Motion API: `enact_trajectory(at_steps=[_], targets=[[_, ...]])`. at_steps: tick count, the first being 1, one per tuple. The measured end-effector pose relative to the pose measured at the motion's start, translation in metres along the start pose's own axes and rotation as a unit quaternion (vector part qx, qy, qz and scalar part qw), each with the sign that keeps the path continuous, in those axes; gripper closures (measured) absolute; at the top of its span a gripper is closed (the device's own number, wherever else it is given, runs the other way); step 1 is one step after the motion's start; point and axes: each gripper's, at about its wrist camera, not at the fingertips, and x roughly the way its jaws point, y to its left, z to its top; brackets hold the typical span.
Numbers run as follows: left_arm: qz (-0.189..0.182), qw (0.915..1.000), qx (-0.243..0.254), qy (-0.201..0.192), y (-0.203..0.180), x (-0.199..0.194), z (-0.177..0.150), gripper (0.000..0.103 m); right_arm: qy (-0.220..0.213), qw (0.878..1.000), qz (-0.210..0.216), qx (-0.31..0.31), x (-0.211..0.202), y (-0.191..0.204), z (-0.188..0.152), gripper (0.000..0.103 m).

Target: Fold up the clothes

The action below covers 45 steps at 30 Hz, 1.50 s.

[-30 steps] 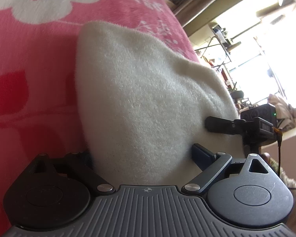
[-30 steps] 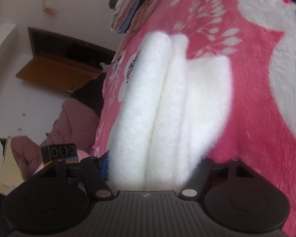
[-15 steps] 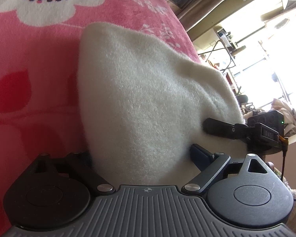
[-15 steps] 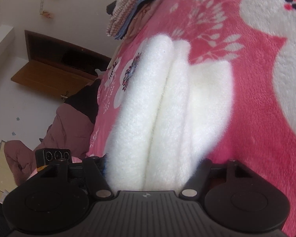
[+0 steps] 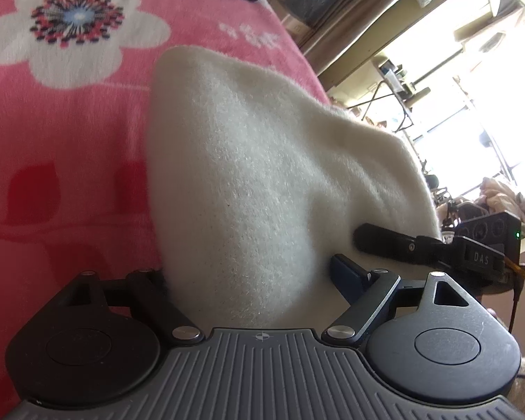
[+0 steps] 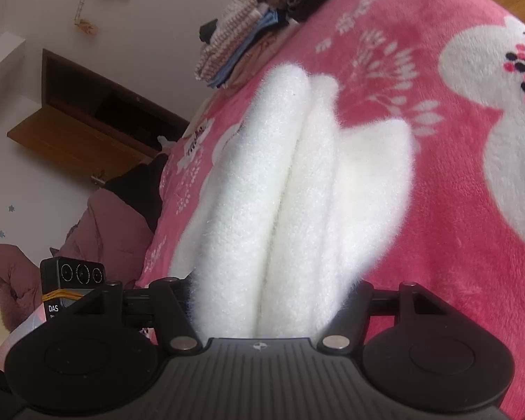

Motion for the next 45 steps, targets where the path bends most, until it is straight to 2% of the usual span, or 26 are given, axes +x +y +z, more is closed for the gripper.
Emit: enact_trajectory(at_steps=[6,10,18,21,30,37,45], targets=[[-0.004,0.9997,0.010,-0.022,-0.014,-0.022,0.007,0.019,-0.032,0.999,-0.009,-0.010,-0.015,0.025,-0.006,0.038],[-0.006,0.9995,0.021,-0.024,-0.026,-0.035,0.018,0.019,-0.054,0.998,-0.020,-0.013,-0.023,0.051,-0.009,0.038],[-0.036,0.9979,0.041,-0.034,-0.036,-0.072,0.020,0.019,-0.089,0.994,-0.053,-0.025,-0.049,0.104,-0.020,0.038],[-0.042,0.9979,0.044,-0.022,-0.037,-0.081,0.019,0.019,-0.105,0.992,-0.064,-0.023,-0.057,0.121,-0.033,0.038],[-0.044,0.9963,0.073,-0.002,-0.043,-0.090,0.005,0.019,-0.141,0.986,-0.087,0.016,-0.069,0.132,-0.078,0.038],[-0.057,0.9951,0.080,-0.010,-0.049,-0.098,0.002,0.019,-0.167,0.978,-0.121,0.006,-0.079,0.153,-0.094,0.038],[-0.039,0.9949,0.088,-0.030,-0.051,-0.120,0.009,0.019,-0.198,0.975,-0.099,0.006,-0.077,0.168,-0.106,0.038]])
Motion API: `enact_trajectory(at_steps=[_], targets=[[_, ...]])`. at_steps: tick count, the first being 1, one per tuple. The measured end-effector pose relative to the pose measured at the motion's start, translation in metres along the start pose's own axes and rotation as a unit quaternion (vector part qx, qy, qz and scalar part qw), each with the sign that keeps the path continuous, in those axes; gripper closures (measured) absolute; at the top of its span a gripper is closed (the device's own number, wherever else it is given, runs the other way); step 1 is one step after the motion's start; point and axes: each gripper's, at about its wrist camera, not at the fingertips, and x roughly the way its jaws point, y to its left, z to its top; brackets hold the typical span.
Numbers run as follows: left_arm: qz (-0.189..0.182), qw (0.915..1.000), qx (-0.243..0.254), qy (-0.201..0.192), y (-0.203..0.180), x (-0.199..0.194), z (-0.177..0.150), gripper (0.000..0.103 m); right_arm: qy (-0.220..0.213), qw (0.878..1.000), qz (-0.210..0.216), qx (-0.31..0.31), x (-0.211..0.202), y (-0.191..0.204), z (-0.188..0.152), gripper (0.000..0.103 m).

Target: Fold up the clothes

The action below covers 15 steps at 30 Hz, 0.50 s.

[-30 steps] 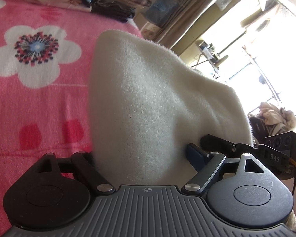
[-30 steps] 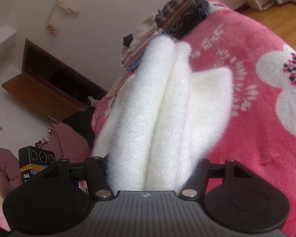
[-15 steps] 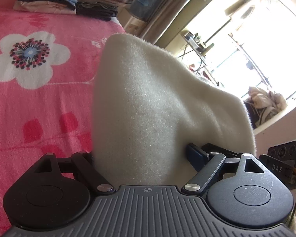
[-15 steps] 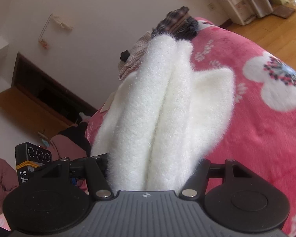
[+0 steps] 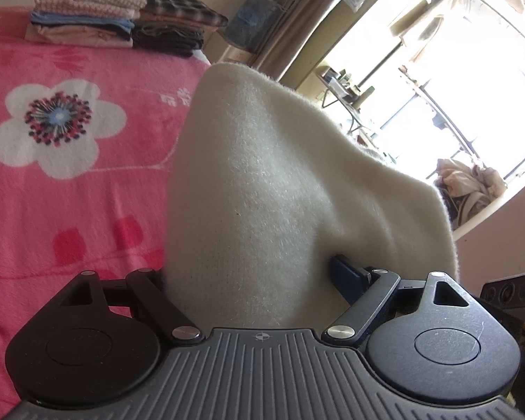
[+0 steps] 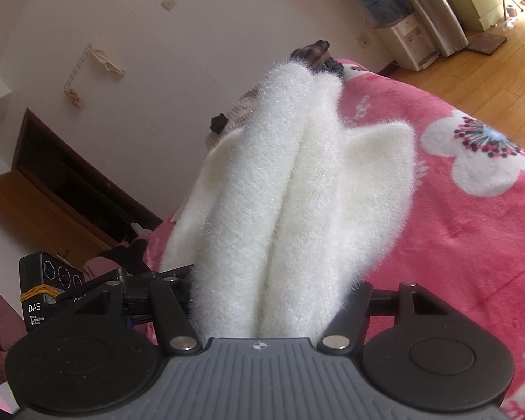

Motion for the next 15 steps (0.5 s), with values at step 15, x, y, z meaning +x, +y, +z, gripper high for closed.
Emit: enact_trajectory(at_steps=[15], targets=[[0.052,0.9981,0.004,-0.034,0.002,-0.025,0.008,0.019,-0.008,0.999,0.031,0.000,0.017,0.019,-0.005,0.038]])
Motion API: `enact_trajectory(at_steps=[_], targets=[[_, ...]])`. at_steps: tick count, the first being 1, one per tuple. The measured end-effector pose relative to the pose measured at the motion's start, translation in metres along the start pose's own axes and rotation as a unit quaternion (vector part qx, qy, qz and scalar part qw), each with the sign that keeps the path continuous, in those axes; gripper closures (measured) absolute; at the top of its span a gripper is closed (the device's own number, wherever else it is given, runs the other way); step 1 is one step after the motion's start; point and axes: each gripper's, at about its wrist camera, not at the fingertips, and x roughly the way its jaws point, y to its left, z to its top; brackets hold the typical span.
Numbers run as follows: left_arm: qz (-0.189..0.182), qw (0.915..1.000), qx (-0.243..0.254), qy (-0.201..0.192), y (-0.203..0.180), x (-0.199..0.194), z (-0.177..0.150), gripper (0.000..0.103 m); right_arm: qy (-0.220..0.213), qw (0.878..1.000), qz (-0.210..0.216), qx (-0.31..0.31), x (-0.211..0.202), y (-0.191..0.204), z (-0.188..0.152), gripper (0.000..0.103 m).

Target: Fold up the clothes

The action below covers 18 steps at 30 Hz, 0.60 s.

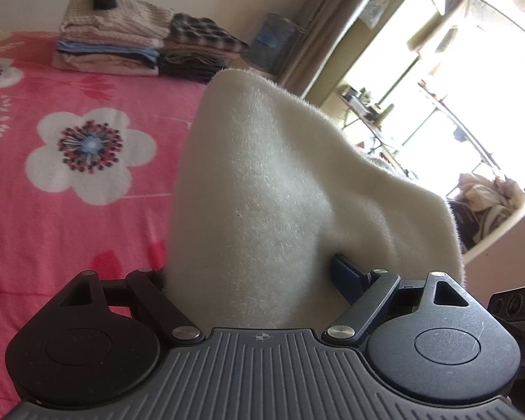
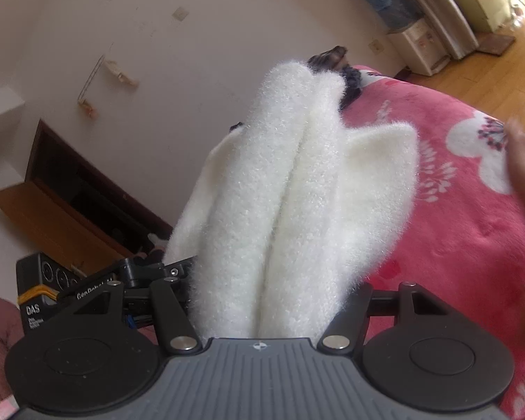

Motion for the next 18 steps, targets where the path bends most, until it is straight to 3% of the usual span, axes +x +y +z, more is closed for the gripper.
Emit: enact_trajectory(at_steps=[8,18], targets=[[0.046,0.9987,-0.018,0.016,0.018,0.021,0.003,0.019,0.039,0.998,0.039,0.030,0.040,-0.028,0.001,0.038],[0.067,0.9955,-0.049,0.045,0.039,0.049,-0.011,0.019,0.073,0.996,0.025,0.054,0.068,-0.063,-0.004,0.038]])
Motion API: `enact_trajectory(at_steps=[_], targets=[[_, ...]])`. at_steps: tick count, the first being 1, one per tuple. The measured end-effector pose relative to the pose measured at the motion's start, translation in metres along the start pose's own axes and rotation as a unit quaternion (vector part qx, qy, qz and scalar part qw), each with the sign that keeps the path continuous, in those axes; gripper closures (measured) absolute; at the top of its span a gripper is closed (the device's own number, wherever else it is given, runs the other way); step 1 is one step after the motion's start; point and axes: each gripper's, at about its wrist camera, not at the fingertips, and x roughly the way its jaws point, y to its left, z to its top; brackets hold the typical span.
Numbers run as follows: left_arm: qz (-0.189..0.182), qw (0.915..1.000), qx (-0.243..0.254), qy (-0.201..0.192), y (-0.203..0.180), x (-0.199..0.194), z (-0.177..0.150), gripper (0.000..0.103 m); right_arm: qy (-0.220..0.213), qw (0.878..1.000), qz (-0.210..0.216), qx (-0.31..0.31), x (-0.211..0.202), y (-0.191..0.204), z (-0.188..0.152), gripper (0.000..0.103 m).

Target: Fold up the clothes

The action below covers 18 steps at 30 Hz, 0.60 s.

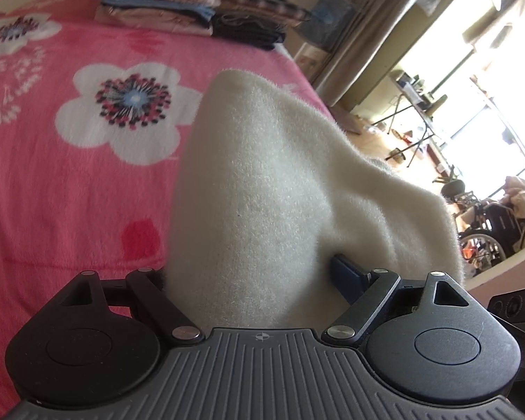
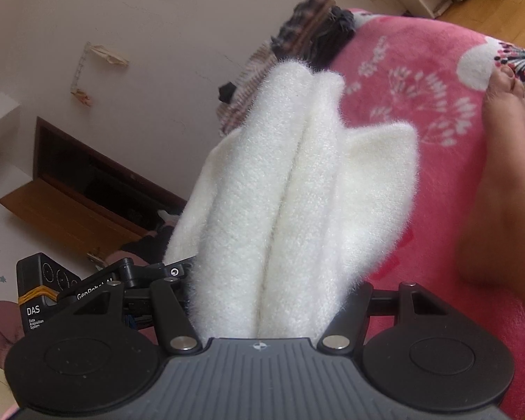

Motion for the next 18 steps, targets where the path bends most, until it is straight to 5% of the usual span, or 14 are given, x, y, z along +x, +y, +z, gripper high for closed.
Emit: enact_trajectory(at_steps=[18], targets=[[0.002,0.9999,0.009,0.008,-0.005,-0.006,-0.003,0.019,0.006,1.000,0.010,0.005,-0.001,-0.002,-0.003,0.038]])
